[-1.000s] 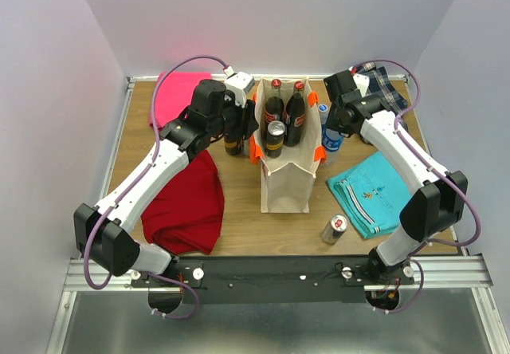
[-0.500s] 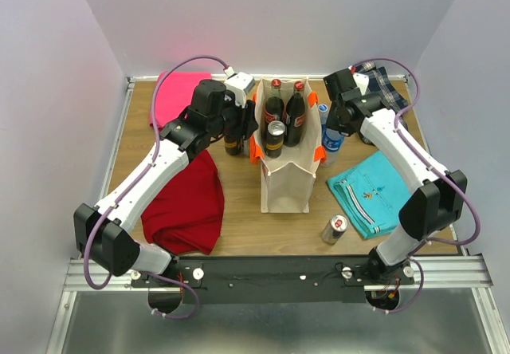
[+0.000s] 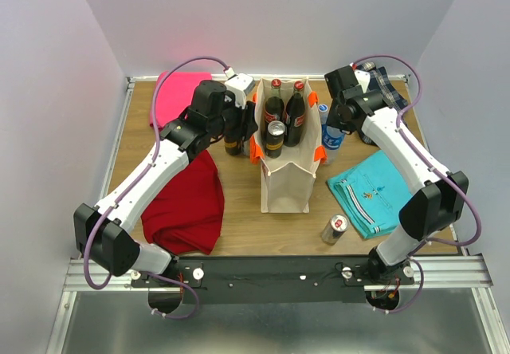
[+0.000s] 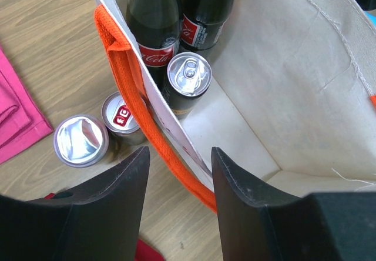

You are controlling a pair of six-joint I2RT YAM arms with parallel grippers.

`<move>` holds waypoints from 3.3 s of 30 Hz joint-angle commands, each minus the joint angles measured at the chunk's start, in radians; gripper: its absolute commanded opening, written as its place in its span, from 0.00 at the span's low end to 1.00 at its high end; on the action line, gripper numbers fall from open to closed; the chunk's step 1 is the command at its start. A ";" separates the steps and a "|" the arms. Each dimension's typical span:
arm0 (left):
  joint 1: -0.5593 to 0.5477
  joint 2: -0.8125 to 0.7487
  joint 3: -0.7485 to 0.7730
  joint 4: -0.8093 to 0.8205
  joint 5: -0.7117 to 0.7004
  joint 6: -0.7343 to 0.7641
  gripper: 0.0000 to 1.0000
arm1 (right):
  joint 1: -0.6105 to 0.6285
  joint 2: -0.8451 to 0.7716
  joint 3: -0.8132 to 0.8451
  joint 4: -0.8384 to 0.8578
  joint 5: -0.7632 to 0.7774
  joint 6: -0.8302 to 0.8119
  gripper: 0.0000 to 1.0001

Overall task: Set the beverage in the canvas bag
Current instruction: Pick up the drink from the center of the board, then place the drink in the canvas bag.

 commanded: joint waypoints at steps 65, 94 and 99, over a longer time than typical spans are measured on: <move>-0.011 -0.025 -0.086 0.072 0.217 -0.048 0.14 | -0.004 -0.194 0.518 0.146 -0.028 -0.181 0.01; -0.019 -0.023 -0.075 0.060 0.181 -0.039 0.14 | -0.004 -0.153 0.709 0.144 -0.321 -0.181 0.01; -0.021 -0.028 -0.082 0.060 0.177 -0.040 0.14 | -0.004 -0.135 0.671 0.132 -0.353 -0.172 0.01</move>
